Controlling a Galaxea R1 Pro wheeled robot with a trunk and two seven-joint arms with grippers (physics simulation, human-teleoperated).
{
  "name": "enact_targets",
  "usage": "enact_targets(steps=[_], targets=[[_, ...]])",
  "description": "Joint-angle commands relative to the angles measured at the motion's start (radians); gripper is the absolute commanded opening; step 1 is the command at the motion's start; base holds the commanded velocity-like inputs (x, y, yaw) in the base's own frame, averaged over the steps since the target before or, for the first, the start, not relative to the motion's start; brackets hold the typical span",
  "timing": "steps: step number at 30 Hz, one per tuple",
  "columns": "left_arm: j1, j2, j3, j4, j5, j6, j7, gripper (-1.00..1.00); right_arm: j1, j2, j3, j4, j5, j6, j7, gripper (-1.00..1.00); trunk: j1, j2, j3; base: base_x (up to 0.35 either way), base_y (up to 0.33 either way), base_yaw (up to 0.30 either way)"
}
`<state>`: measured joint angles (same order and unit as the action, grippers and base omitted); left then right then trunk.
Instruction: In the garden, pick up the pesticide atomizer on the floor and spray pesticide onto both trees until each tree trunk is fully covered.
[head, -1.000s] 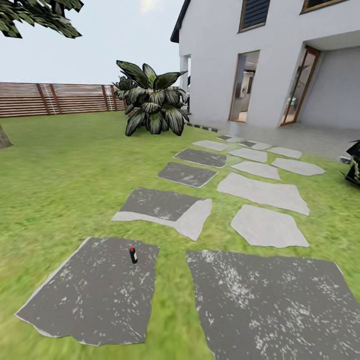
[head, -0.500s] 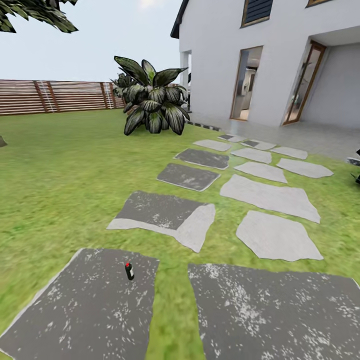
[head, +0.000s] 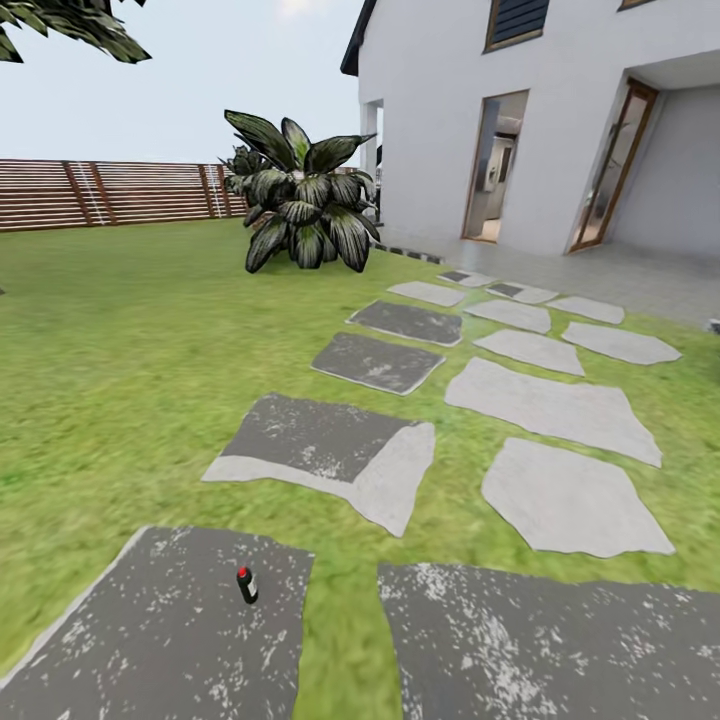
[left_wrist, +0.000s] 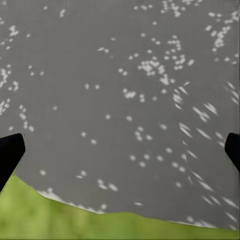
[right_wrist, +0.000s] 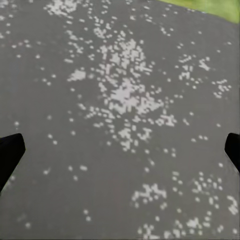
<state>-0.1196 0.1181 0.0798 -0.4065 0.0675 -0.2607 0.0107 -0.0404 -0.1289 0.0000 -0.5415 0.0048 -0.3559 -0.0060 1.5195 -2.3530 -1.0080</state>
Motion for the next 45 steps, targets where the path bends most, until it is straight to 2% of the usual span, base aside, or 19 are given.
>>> enact_targets(steps=[1,17,23,25,27,29,30,34,35,37,40,45], targets=[[0.000,0.000,0.000,0.000,0.000,0.000,0.000,1.00,0.000,0.000,0.000,0.000,0.000,0.000,0.000,1.00,0.000,0.000,0.000,0.338,0.000,0.000],[0.000,0.000,0.000,-0.001,0.002,0.000,0.000,1.00,0.000,0.000,0.000,-0.001,0.000,0.000,0.001,1.00,0.000,0.000,0.000,0.316,-0.069,0.000],[-0.004,-0.002,0.000,-0.011,0.004,0.000,0.000,1.00,-0.001,0.000,0.000,0.000,0.001,0.001,0.000,1.00,0.000,0.000,0.000,0.134,-0.094,0.000],[-0.031,-0.006,0.000,-0.027,0.008,0.002,-0.007,1.00,0.000,0.000,0.000,-0.001,0.001,0.001,0.001,1.00,0.000,0.000,0.000,0.015,-0.010,0.000],[-0.093,-0.006,0.000,-0.035,0.009,0.011,-0.011,1.00,-0.001,0.001,0.001,-0.012,0.000,0.002,0.001,1.00,0.000,0.000,0.000,0.005,-0.003,0.000],[-0.176,-0.006,-0.001,-0.031,0.006,0.018,-0.010,1.00,-0.009,0.001,0.001,-0.070,0.000,0.003,0.000,1.00,0.000,0.000,0.000,0.002,-0.001,0.000],[-0.236,-0.006,-0.002,-0.025,0.005,0.031,-0.009,1.00,-0.025,0.002,0.001,-0.131,0.000,0.007,-0.001,1.00,0.000,0.000,0.000,0.000,0.000,0.000],[-0.325,-0.011,-0.002,-0.015,0.003,0.106,-0.006,1.00,-0.090,0.002,0.002,-0.251,0.000,0.037,-0.039,1.00,0.000,0.000,0.000,0.000,0.000,0.000],[-0.331,-0.012,-0.002,-0.014,0.003,0.113,-0.006,1.00,-0.104,0.002,0.002,-0.263,0.000,0.050,-0.052,1.00,0.000,0.000,0.000,0.000,0.000,0.000],[-0.347,-0.014,-0.005,-0.016,0.002,0.133,-0.005,1.00,-0.179,0.002,0.002,-0.299,-0.001,0.145,-0.110,1.00,0.000,0.000,0.000,0.000,0.000,0.000],[-0.352,-0.015,-0.009,-0.017,0.000,0.141,-0.009,1.00,-0.230,0.002,0.002,-0.312,-0.002,0.221,-0.134,1.00,0.000,0.000,0.000,0.000,0.000,0.000],[-0.349,-0.013,-0.013,-0.023,0.001,0.144,-0.013,1.00,-0.253,0.002,0.006,-0.315,-0.002,0.256,-0.140,1.00,0.000,0.000,0.000,0.000,0.000,0.000]])
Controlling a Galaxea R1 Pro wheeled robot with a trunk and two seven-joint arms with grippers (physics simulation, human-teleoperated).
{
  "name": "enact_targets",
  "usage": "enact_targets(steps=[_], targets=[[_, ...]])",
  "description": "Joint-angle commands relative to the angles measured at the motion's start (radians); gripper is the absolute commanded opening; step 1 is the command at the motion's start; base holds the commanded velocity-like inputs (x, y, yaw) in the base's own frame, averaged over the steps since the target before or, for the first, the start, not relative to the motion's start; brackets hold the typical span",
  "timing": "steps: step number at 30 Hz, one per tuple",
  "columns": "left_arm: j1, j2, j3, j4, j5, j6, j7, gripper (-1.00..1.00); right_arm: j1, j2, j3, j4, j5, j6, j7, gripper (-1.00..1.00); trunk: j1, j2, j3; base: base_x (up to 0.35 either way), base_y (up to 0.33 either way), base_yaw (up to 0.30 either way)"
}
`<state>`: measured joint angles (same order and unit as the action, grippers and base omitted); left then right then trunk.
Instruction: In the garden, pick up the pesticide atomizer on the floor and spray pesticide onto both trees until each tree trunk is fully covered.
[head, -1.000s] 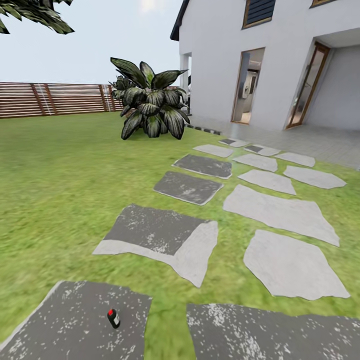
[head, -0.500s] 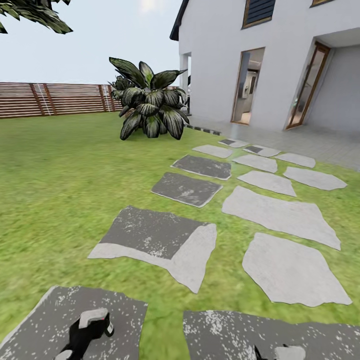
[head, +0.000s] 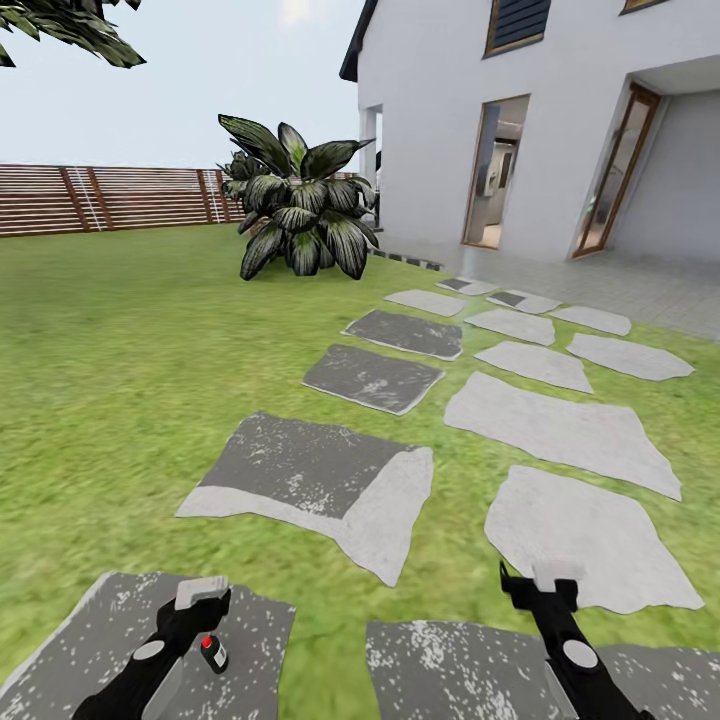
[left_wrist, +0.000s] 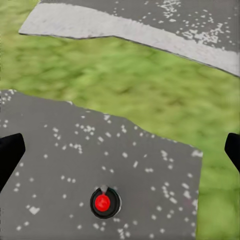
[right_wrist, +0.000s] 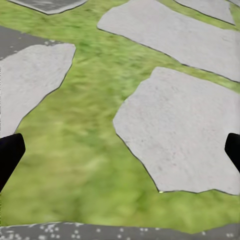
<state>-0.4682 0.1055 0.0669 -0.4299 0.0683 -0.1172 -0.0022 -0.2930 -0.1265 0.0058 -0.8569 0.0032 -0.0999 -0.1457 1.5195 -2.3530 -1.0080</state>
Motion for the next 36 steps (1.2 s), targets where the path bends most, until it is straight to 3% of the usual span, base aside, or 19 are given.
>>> enact_targets(steps=[1,10,16,36], targets=[[0.001,0.000,0.000,-0.001,0.000,0.000,0.000,1.00,-0.002,0.000,0.001,-0.001,-0.001,0.002,0.000,1.00,0.000,0.000,0.000,0.000,0.000,0.000],[0.000,-0.001,-0.001,0.003,-0.002,-0.002,0.001,1.00,-0.006,0.002,0.007,0.000,-0.002,0.006,0.006,1.00,0.031,-0.056,-0.025,0.000,0.000,0.000],[0.003,-0.003,-0.002,-0.008,-0.005,-0.004,0.004,1.00,-0.005,0.010,0.004,-0.008,0.004,0.006,-0.003,1.00,0.031,-0.056,-0.025,0.000,0.000,0.000],[0.002,-0.003,-0.002,-0.008,-0.006,-0.088,-0.004,1.00,-0.005,-0.002,0.011,-0.013,0.001,0.005,0.001,1.00,0.038,-0.070,-0.031,0.000,0.000,0.000]])
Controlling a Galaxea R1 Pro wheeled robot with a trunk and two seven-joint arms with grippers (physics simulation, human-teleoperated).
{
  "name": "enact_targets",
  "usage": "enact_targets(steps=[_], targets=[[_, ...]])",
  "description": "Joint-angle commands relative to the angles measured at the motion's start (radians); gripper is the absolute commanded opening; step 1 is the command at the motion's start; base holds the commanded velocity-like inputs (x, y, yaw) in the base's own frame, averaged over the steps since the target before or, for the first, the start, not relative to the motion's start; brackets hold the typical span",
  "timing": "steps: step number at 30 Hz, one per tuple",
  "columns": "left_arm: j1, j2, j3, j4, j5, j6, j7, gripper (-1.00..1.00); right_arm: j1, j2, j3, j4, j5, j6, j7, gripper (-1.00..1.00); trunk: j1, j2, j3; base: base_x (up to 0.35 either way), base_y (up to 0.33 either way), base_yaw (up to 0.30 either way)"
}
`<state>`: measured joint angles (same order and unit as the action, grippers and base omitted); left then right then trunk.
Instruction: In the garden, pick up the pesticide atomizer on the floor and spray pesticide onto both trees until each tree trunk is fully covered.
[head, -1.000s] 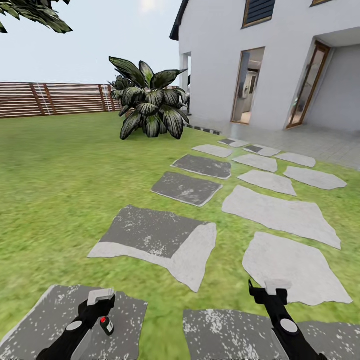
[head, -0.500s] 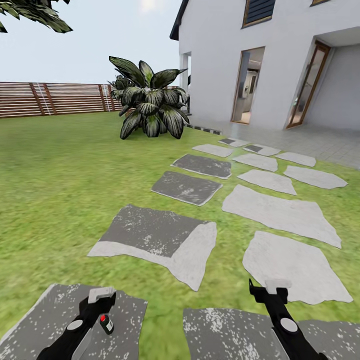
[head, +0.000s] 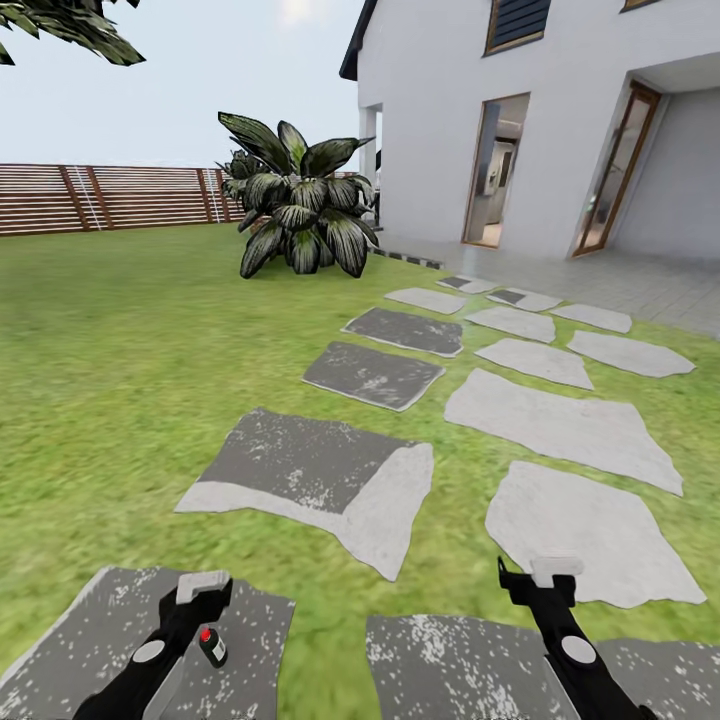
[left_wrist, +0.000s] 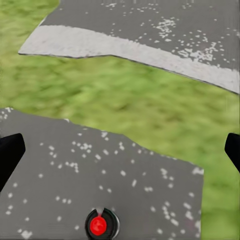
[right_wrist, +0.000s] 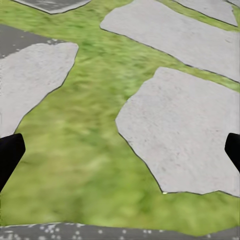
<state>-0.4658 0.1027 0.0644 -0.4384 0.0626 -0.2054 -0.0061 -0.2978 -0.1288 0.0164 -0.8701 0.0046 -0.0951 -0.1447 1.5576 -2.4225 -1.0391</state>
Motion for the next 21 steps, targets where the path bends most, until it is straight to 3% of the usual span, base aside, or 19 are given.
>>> enact_targets(steps=[1,7,8,13,19,21], targets=[[0.000,0.000,0.000,0.001,0.000,0.000,0.000,1.00,0.000,0.000,0.000,0.000,0.000,0.000,0.002,1.00,0.004,-0.007,-0.003,0.000,0.000,0.000],[0.000,0.002,0.001,0.008,0.001,0.000,0.001,1.00,0.000,0.000,-0.005,-0.002,0.003,0.000,0.036,1.00,0.027,-0.049,-0.022,0.000,0.000,0.000],[0.000,0.002,0.001,0.009,0.001,0.000,0.001,1.00,0.000,0.000,-0.005,-0.002,0.003,0.000,0.139,1.00,0.031,-0.056,-0.025,0.000,0.000,0.000],[0.000,0.003,0.002,0.007,0.002,0.000,0.001,1.00,-0.001,0.000,-0.008,-0.007,0.002,0.001,0.155,1.00,0.043,-0.078,-0.042,0.000,0.000,0.000],[0.000,0.002,0.002,0.008,0.000,0.000,0.003,1.00,-0.001,0.000,-0.007,-0.197,0.000,0.004,0.157,1.00,0.046,-0.079,-0.065,0.000,0.000,0.000],[0.001,0.002,0.002,0.009,0.000,-0.001,0.003,1.00,-0.002,0.000,-0.006,-0.211,-0.001,0.004,0.158,1.00,0.047,-0.080,-0.073,0.000,0.000,0.000]])
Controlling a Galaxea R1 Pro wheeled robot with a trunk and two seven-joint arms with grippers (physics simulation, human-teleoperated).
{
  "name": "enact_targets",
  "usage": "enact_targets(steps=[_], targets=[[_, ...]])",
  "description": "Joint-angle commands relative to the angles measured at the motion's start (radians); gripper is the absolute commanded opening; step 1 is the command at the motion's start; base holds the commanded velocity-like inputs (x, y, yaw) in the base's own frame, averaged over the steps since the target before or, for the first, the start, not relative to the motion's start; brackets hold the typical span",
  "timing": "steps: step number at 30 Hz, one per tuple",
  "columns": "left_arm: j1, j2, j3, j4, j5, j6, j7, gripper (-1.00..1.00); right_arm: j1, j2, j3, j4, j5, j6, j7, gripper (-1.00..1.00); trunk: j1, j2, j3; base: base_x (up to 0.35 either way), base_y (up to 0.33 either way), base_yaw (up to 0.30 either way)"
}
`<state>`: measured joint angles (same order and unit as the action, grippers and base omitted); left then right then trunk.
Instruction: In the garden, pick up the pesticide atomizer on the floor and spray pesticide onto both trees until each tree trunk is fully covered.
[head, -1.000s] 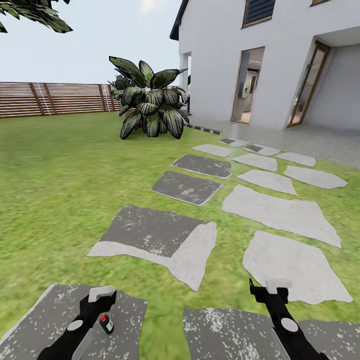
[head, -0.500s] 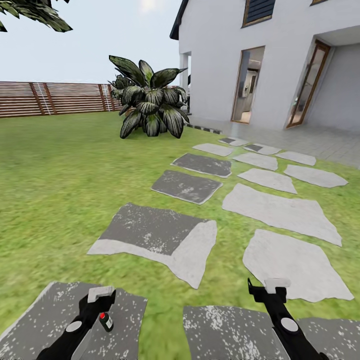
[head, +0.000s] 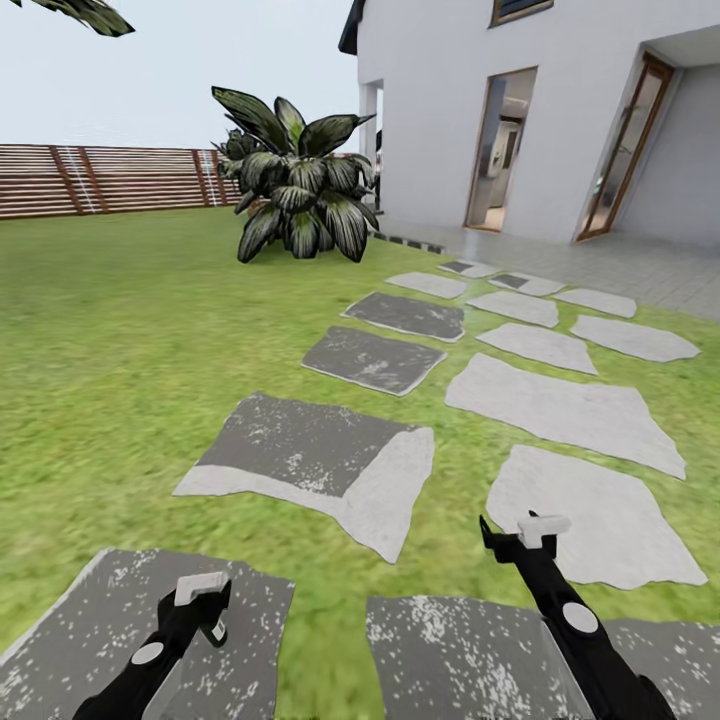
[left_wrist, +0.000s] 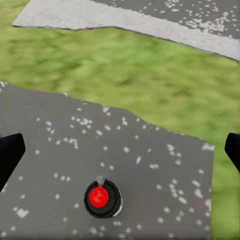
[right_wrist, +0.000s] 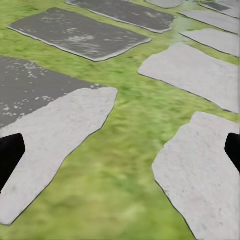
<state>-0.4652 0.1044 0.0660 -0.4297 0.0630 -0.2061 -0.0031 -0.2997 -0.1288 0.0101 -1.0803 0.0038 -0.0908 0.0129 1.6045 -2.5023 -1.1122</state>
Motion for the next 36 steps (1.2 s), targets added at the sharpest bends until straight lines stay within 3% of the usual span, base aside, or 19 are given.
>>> enact_targets(steps=[1,15,36], targets=[[0.000,0.000,0.000,0.000,0.000,0.000,0.000,1.00,0.000,0.000,0.001,-0.006,0.000,0.000,0.000,1.00,0.000,0.000,-0.004,0.000,0.000,0.000],[-0.001,-0.001,0.001,0.004,-0.001,-0.022,0.001,1.00,0.001,0.002,0.003,-0.012,-0.001,-0.001,-0.003,1.00,0.007,-0.004,-0.060,0.000,0.000,0.000],[-0.001,0.000,0.000,0.005,-0.006,-0.046,0.002,1.00,0.001,0.002,0.002,-0.010,0.000,-0.001,-0.004,1.00,0.016,-0.008,-0.173,0.000,0.000,0.000]])
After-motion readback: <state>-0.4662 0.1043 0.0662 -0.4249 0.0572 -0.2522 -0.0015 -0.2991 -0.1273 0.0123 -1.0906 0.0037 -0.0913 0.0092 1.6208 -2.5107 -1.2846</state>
